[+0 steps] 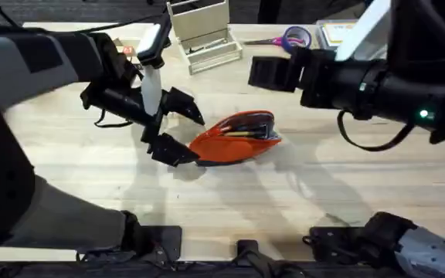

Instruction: Unzip the bag, pick up the pens from the table one at a time and place them inside, then zip the bag closed.

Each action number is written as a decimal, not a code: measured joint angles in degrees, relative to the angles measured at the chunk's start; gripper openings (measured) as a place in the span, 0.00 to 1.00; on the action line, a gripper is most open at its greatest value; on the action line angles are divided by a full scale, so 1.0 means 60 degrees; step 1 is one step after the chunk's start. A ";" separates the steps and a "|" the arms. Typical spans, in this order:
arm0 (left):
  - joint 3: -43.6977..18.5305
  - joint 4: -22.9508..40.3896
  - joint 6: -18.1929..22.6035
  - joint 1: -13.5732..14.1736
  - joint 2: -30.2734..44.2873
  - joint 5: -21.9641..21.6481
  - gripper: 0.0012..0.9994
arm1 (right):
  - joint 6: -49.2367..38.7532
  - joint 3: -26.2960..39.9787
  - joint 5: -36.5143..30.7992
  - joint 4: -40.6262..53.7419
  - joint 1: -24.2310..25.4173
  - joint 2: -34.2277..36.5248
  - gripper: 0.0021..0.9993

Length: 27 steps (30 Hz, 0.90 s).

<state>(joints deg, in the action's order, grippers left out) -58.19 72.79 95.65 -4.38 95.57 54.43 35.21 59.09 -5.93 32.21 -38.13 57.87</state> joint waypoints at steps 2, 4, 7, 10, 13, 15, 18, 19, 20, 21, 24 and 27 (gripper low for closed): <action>0.0000 -0.0004 0.0001 0.0000 0.0000 -0.0004 0.99 | -0.0356 0.0000 0.0278 0.0000 0.0000 0.0000 1.00; -0.0004 0.0023 0.0001 0.0000 0.0000 -0.0004 0.99 | -0.0617 0.0000 0.0491 0.0000 -0.0004 0.0000 1.00; -0.0017 0.0280 0.0000 -0.0028 0.0000 -0.0008 1.00 | -0.0844 0.0000 0.0694 0.0004 -0.0018 0.0000 1.00; -0.0241 0.0737 0.0005 -0.0185 0.0000 -0.0015 1.00 | -0.0982 0.0000 0.0832 0.0030 -0.0018 0.0000 1.00; -0.0803 0.1291 0.0008 -0.0522 -0.0004 -0.0055 1.00 | -0.1178 0.0000 0.1037 0.0288 -0.0018 0.0004 1.00; -0.1269 0.1677 0.0092 -0.0781 -0.0017 -0.0130 1.00 | -0.1369 0.0000 0.1201 0.0536 -0.0018 0.0000 1.00; -0.1867 0.2234 0.0319 -0.1158 -0.0194 -0.0361 1.00 | -0.1542 0.0000 0.1325 0.0926 -0.0018 0.0000 1.00; -0.2035 0.2362 0.0384 -0.1280 -0.0304 -0.0465 1.00 | -0.1591 0.0000 0.1367 0.1028 -0.0018 0.0000 1.00; -0.2184 0.2454 0.0434 -0.1380 -0.0408 -0.0543 1.00 | -0.1642 0.0000 0.1433 0.1098 -0.0018 0.0000 1.00; -0.2324 0.2528 0.0473 -0.1483 -0.0519 -0.0601 1.00 | -0.1693 0.0000 0.1513 0.1127 -0.0018 0.0000 1.00; -0.2642 0.2654 0.0567 -0.1784 -0.0869 -0.0807 1.00 | -0.1915 0.0000 0.1891 0.1140 -0.0018 0.0002 1.00; -0.2766 0.2739 0.0607 -0.2111 -0.1118 -0.0916 1.00 | -0.2026 0.0000 0.2160 0.1141 -0.0018 0.0030 1.00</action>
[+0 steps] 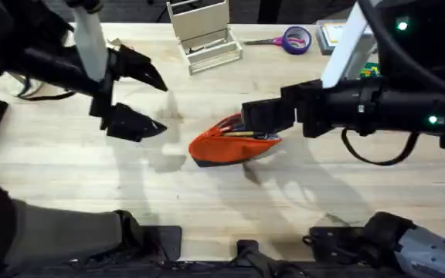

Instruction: Unzip the bag, pick up the pens from the table one at a time and place them inside, then zip the bag closed.

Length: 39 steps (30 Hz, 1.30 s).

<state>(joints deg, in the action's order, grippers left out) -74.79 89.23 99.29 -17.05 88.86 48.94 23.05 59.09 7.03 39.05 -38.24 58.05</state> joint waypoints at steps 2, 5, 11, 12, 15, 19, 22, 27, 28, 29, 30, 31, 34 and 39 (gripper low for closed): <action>-0.0013 0.0014 0.0020 -0.0249 -0.0132 -0.0068 1.00 | -0.0058 0.0000 0.0105 0.0003 -0.0018 0.0122 1.00; -0.0013 0.0092 0.0035 -0.0676 -0.0290 -0.0124 1.00 | -0.0101 0.0000 0.0290 0.0002 -0.0066 0.0450 1.00; -0.0017 0.0238 0.0063 -0.1489 -0.0467 -0.0133 1.00 | -0.0110 0.0000 0.0949 -0.0017 -0.0098 0.1271 1.00; -0.0017 0.0254 0.0064 -0.1601 -0.0463 -0.0137 1.00 | -0.0113 0.0000 0.1065 -0.0044 -0.0098 0.1415 1.00; -0.0017 0.0306 0.0066 -0.1931 -0.0465 -0.0137 1.00 | -0.0135 0.0000 0.1460 -0.0296 -0.0098 0.1897 1.00; -0.0017 0.0346 0.0064 -0.2240 -0.0466 -0.0137 1.00 | -0.0137 0.0000 0.1773 -0.0759 -0.0118 0.2441 1.00; -0.0017 0.0350 0.0065 -0.2337 -0.0467 -0.0137 1.00 | -0.0175 0.0000 0.2290 -0.1383 -0.0216 0.3013 1.00; -0.0017 0.0350 0.0068 -0.2337 -0.0467 -0.0137 1.00 | -0.0185 0.0000 0.2770 -0.1587 -0.0251 0.3633 1.00; -0.0017 0.0346 0.0064 -0.2337 -0.0467 -0.0137 1.00 | -0.0186 0.0000 0.2841 -0.1607 -0.0251 0.3743 1.00; -0.0017 0.0347 0.0067 -0.2337 -0.0467 -0.0137 1.00 | -0.0193 0.0000 0.2923 -0.1656 -0.0251 0.3872 1.00; -0.0017 0.0350 0.0068 -0.2337 -0.0467 -0.0137 1.00 | -0.0200 0.0000 0.3009 -0.1709 -0.0251 0.3976 1.00; -0.0017 0.0346 0.0068 -0.2337 -0.0464 -0.0137 1.00 | -0.0207 0.0000 0.3102 -0.1770 -0.0251 0.4070 1.00; -0.0017 0.0349 0.0068 -0.2337 -0.0464 -0.0137 1.00 | -0.0208 0.0000 0.3432 -0.2069 -0.0276 0.4277 1.00; -0.0017 0.0350 0.0068 -0.2337 -0.0467 -0.0137 1.00 | -0.0208 0.0000 0.3892 -0.2481 -0.0377 0.4310 1.00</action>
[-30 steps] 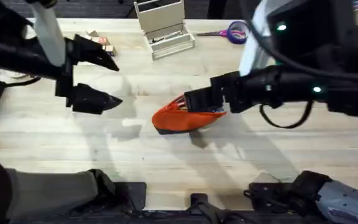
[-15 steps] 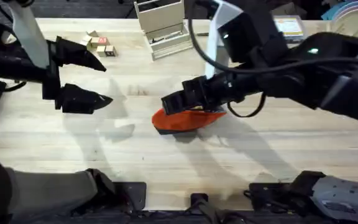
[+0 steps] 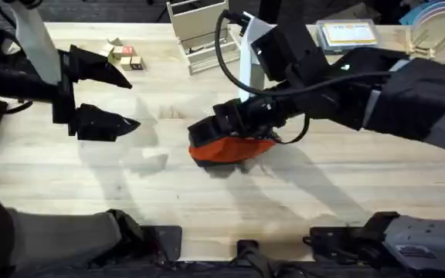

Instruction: Unzip the bag, pick up the pens from the table one at a time and place them inside, then zip the bag closed.

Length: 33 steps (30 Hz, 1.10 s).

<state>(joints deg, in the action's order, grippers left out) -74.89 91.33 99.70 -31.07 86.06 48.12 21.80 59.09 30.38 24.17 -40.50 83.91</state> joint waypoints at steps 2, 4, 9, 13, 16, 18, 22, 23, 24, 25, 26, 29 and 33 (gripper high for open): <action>0.0000 0.0000 0.0000 0.0000 0.0000 0.0000 1.00 | 0.0000 0.0000 0.0203 -0.0026 -0.0039 -0.0002 1.00; 0.0000 0.0000 0.0000 0.0000 0.0000 0.0000 1.00 | 0.0000 0.0000 0.0385 -0.0019 -0.0053 0.0002 1.00; 0.0000 -0.0001 0.0000 0.0000 0.0001 0.0000 1.00 | -0.0006 0.0000 0.0888 -0.0031 -0.0053 0.0002 1.00; 0.0000 0.0000 0.0000 0.0000 0.0000 0.0000 1.00 | -0.0006 0.0000 0.1174 -0.0034 -0.0053 0.0002 1.00; 0.0000 0.0000 0.0000 0.0000 0.0002 0.0000 1.00 | -0.0005 0.0000 0.1242 -0.0095 -0.0053 0.0000 1.00; 0.0000 0.0000 0.0000 0.0000 0.0003 0.0000 1.00 | -0.0007 0.0000 0.1266 -0.0198 -0.0053 -0.0002 1.00; 0.0000 -0.0004 0.0000 0.0000 0.0000 0.0000 1.00 | -0.0005 0.0000 0.1394 -0.0476 -0.0054 -0.0013 1.00; 0.0000 0.0000 0.0000 0.0000 0.0000 0.0000 1.00 | -0.0005 0.0000 0.1414 -0.0560 -0.0059 -0.0013 1.00; 0.0000 0.0000 0.0000 0.0000 0.0000 0.0004 1.00 | -0.0004 0.0000 0.1422 -0.0649 -0.0060 -0.0020 1.00; 0.0000 0.0000 0.0000 0.0000 0.0003 0.0000 1.00 | -0.0004 0.0000 0.1435 -0.0725 -0.0060 -0.0028 1.00; 0.0000 0.0000 0.0000 0.0000 0.0000 0.0000 1.00 | 0.0000 0.0000 0.1448 -0.0814 -0.0060 -0.0036 1.00; 0.0000 0.0000 0.0000 0.0000 0.0000 0.0000 1.00 | 0.0029 0.0000 0.1451 -0.0994 -0.0060 -0.0084 1.00; 0.0000 0.0000 0.0000 0.0000 0.0000 0.0000 1.00 | 0.0050 0.0000 0.1455 -0.1031 -0.0060 -0.0144 1.00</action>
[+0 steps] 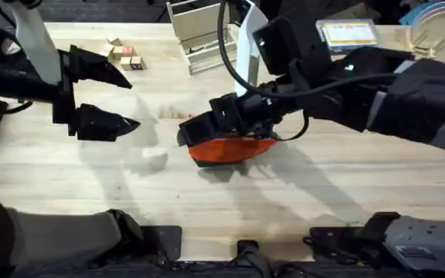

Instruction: Unzip the bag, pick up the pens from the table one at a time and place them inside, then zip the bag closed.

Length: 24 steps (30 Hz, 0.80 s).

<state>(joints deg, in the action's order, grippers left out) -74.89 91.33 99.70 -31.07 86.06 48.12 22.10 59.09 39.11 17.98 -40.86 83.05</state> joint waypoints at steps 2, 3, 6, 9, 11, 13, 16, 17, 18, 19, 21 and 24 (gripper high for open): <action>0.0000 -0.0002 0.0000 0.0000 0.0000 0.0000 1.00 | 0.0004 0.0000 0.0002 -0.0010 0.0000 -0.0011 1.00; 0.0000 0.0000 0.0000 0.0000 0.0000 0.0000 1.00 | 0.0014 0.0000 0.0004 -0.0042 0.0000 -0.0017 1.00; 0.0000 0.0000 0.0000 0.0000 0.0000 0.0000 1.00 | 0.0024 0.0000 0.0004 -0.0080 0.0000 -0.0063 1.00; 0.0000 0.0000 0.0000 0.0000 0.0004 0.0004 1.00 | 0.0023 0.0000 -0.0013 -0.0079 0.0000 -0.0244 1.00; 0.0000 -0.0001 0.0000 0.0000 0.0000 0.0000 1.00 | 0.0018 0.0000 -0.0053 -0.0081 0.0000 -0.0435 1.00; 0.0000 0.0000 0.0000 0.0000 0.0000 0.0003 1.00 | -0.0013 0.0004 -0.0122 -0.0081 0.0000 -0.0629 1.00; 0.0000 0.0000 0.0000 0.0000 0.0000 0.0004 1.00 | -0.0101 0.0014 -0.0398 -0.0052 0.0000 -0.0902 1.00; 0.0000 0.0000 0.0000 0.0000 0.0000 0.0000 1.00 | -0.0165 0.0041 -0.0525 0.0027 0.0000 -0.0956 1.00; 0.0000 -0.0002 0.0000 0.0000 0.0000 0.0001 0.99 | -0.0243 0.0079 -0.0672 0.0124 0.0000 -0.1006 1.00; 0.0000 -0.0001 0.0000 0.0000 0.0003 0.0004 1.00 | -0.0325 0.0143 -0.0867 0.0277 -0.0003 -0.1043 1.00; 0.0000 -0.0001 0.0000 0.0000 0.0001 0.0004 1.00 | -0.0509 0.0293 -0.1273 0.0612 -0.0004 -0.1096 1.00; 0.0000 -0.0001 0.0000 0.0000 0.0001 0.0004 1.00 | -0.0829 0.0599 -0.2014 0.1091 -0.0066 -0.1096 1.00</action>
<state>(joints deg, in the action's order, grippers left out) -74.89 91.32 99.70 -31.07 86.07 48.14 17.13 62.69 27.03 24.53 -41.26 76.47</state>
